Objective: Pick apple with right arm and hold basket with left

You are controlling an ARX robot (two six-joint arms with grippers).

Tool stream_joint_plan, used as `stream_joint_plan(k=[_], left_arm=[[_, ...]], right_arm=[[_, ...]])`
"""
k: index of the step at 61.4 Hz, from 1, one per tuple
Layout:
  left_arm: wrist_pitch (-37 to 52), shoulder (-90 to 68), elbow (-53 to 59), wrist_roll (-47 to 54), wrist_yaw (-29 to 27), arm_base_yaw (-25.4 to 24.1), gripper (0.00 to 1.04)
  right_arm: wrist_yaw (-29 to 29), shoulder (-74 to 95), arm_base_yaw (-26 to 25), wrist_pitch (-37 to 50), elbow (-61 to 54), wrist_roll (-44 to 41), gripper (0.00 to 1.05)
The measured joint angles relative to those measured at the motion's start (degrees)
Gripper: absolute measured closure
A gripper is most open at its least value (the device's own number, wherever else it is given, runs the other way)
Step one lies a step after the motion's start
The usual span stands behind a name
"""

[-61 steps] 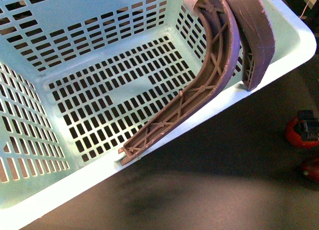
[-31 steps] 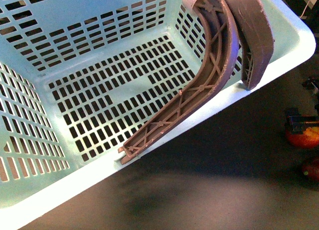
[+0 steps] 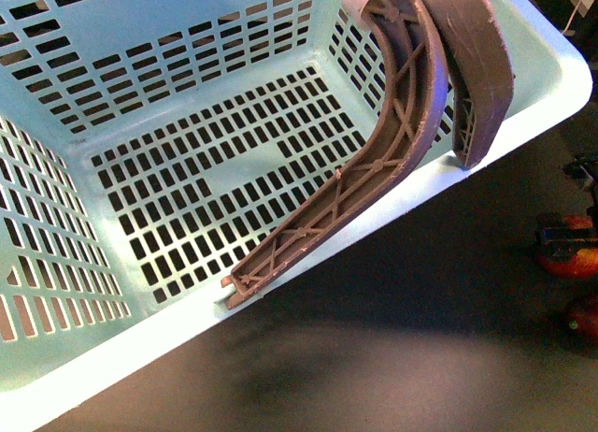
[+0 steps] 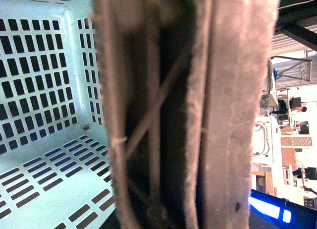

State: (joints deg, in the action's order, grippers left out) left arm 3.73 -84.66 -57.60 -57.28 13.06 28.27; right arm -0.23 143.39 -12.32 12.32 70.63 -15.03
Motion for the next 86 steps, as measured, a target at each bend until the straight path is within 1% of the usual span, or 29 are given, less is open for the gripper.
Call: stream_joint_plan(k=[6, 12, 23, 36, 45, 52, 58, 63, 71, 74, 86], left_arm=[[0.0, 0.0, 0.0, 0.0, 0.0, 0.0, 0.89], [0.0, 0.0, 0.0, 0.0, 0.0, 0.0, 0.89], [0.0, 0.0, 0.0, 0.0, 0.0, 0.0, 0.89], [0.0, 0.0, 0.0, 0.0, 0.0, 0.0, 0.89], [0.0, 0.0, 0.0, 0.0, 0.0, 0.0, 0.89], [0.0, 0.0, 0.0, 0.0, 0.0, 0.0, 0.89], [0.0, 0.0, 0.0, 0.0, 0.0, 0.0, 0.89], [0.0, 0.0, 0.0, 0.0, 0.0, 0.0, 0.89], [0.0, 0.0, 0.0, 0.0, 0.0, 0.0, 0.89], [0.0, 0.0, 0.0, 0.0, 0.0, 0.0, 0.89], [0.0, 0.0, 0.0, 0.0, 0.0, 0.0, 0.89]], right_arm=[[-1.2, -1.9, -0.4, 2.1, -2.4, -0.2, 0.25], [-1.9, -5.8, -0.8, 5.3, -6.2, -2.3, 0.25], [-7.9, -18.0, -1.6, 9.4, -14.8, -6.1, 0.25], [-16.7, -36.8, -1.6, 7.6, -23.2, -6.8, 0.25], [-22.2, -53.1, 0.0, 3.9, -26.3, -5.1, 0.25], [-25.1, -63.4, 3.2, 2.1, -26.6, -2.4, 0.25], [-25.4, -67.9, 6.5, 1.9, -26.6, -0.4, 0.25], [-25.0, -69.7, 10.5, 2.6, -26.6, 2.1, 0.25], [-21.7, -68.9, 17.6, 4.7, -27.0, 4.7, 0.25], [-19.7, -67.7, 20.8, 5.7, -27.3, 5.0, 0.25], [-15.6, -63.1, 28.4, 7.8, -27.4, 6.0, 0.25]])
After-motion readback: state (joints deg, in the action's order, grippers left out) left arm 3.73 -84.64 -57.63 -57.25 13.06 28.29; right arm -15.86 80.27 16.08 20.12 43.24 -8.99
